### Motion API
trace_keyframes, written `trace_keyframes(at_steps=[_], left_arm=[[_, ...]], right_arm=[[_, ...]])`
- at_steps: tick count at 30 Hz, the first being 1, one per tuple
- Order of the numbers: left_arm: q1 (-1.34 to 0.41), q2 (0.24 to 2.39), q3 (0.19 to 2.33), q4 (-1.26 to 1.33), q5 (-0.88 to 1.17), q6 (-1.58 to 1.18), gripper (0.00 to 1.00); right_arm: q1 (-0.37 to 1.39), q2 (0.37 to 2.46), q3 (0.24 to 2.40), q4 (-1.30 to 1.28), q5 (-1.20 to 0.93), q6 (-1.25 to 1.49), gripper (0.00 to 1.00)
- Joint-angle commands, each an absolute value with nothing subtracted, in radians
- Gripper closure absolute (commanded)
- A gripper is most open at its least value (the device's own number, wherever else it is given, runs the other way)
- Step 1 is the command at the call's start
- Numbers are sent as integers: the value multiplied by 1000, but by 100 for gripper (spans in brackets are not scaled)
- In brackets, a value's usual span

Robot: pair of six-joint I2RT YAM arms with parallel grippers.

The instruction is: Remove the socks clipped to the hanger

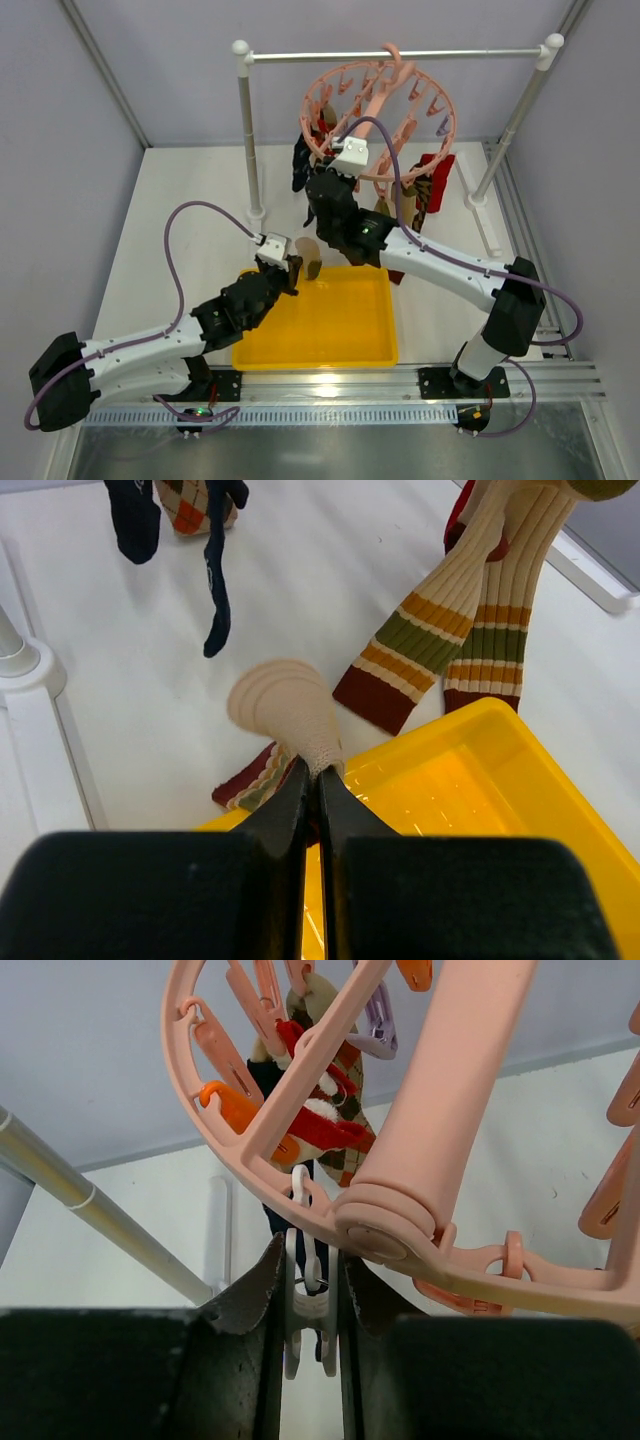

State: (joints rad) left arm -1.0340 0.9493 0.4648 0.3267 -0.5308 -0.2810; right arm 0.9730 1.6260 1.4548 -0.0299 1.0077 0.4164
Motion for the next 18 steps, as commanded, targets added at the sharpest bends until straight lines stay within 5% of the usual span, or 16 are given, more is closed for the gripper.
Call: trace_keyframes(at_steps=[1,3,4,7,18], left_arm=[[-1039,950,460,362,-557,-282,100],[-1039,945,456,362,-561,-281,100],[-1039,936,454,362,-568,-281,100],[-1039,913,446,356,-589,-272,100],[-1039,756,500,87,-533,-291,100]], right_arm=[[974,1586,1459,60,1022,390,91],[974,1582,1454,57,991,379,66],[974,1578,1453,55,977,373,38],[974,1571,1433,57,922,359,12],[983,1445,1215,89,828,322,3]])
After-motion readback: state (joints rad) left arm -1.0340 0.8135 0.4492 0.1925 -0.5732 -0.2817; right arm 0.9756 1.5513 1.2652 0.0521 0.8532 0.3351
